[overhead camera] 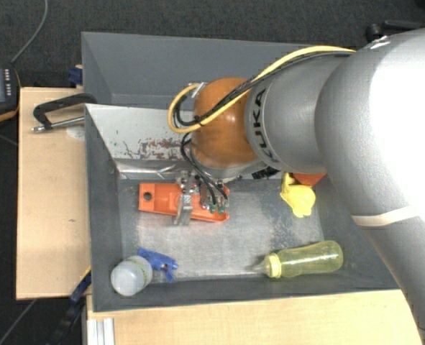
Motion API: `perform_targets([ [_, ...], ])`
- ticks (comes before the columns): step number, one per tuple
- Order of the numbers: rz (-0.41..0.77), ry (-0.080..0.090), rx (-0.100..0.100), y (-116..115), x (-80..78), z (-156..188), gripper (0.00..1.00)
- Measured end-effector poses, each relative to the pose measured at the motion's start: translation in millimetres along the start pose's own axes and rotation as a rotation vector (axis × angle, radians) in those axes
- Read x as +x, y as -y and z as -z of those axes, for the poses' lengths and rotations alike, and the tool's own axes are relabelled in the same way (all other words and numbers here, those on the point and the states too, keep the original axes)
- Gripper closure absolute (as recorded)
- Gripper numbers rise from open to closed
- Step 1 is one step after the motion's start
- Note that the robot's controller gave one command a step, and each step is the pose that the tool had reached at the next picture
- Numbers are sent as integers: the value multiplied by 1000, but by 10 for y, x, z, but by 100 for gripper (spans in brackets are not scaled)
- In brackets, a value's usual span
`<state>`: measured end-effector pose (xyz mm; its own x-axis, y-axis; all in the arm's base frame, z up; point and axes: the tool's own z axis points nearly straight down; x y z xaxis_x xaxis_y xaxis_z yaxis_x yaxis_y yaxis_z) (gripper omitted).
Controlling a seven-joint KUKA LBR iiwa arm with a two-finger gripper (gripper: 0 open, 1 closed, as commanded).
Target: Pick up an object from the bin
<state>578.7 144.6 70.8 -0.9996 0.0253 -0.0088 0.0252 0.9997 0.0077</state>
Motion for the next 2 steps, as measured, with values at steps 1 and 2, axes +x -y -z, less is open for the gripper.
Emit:
perform_targets([
  [1,0,0,0,-1,-1,1,100],
  [2,0,1,-1,-3,-3,11,100],
])
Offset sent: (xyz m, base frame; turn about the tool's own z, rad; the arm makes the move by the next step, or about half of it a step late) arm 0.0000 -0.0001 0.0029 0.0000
